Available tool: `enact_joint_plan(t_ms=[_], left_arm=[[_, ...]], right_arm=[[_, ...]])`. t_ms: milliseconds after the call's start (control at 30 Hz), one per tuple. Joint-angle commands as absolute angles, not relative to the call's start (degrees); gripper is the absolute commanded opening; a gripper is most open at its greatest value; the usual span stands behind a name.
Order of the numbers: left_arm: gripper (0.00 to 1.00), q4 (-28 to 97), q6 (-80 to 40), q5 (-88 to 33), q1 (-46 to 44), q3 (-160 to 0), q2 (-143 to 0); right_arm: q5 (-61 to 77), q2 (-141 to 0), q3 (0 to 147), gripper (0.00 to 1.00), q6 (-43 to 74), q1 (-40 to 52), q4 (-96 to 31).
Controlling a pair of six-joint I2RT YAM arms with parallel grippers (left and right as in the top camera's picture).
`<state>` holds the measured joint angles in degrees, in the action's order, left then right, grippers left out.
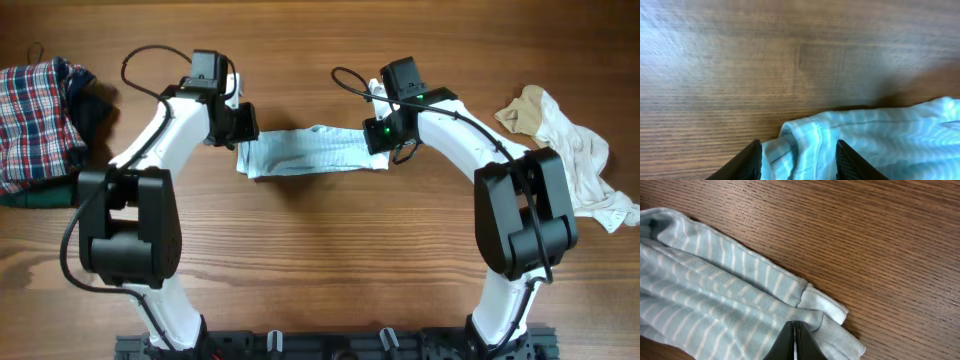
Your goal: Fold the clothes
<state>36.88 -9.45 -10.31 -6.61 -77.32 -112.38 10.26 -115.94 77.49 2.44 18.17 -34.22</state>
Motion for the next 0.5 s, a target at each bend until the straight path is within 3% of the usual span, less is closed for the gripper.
enact_joint_plan(t_ms=[0, 133, 333, 467], left_arm=[[0.47, 39.4, -9.3, -9.1, -6.0, -80.9, -107.4], [0.47, 45.2, -9.5, -9.1, -6.0, -80.9, -106.8], [0.32, 50.0, -9.5, -10.2, -8.6, -80.1, -107.0], [0.33, 47.3, -9.5, -10.2, -9.7, -77.3, -109.4]], right_arm=[[10.4, -116.8, 78.3, 0.05, 1.5, 18.0, -34.3], [10.4, -116.8, 78.3, 0.11, 1.6, 18.0, -34.3], [10.4, -116.8, 78.3, 0.17, 1.6, 18.0, -34.3], [10.4, -116.8, 78.3, 0.25, 1.7, 18.0, -34.3]])
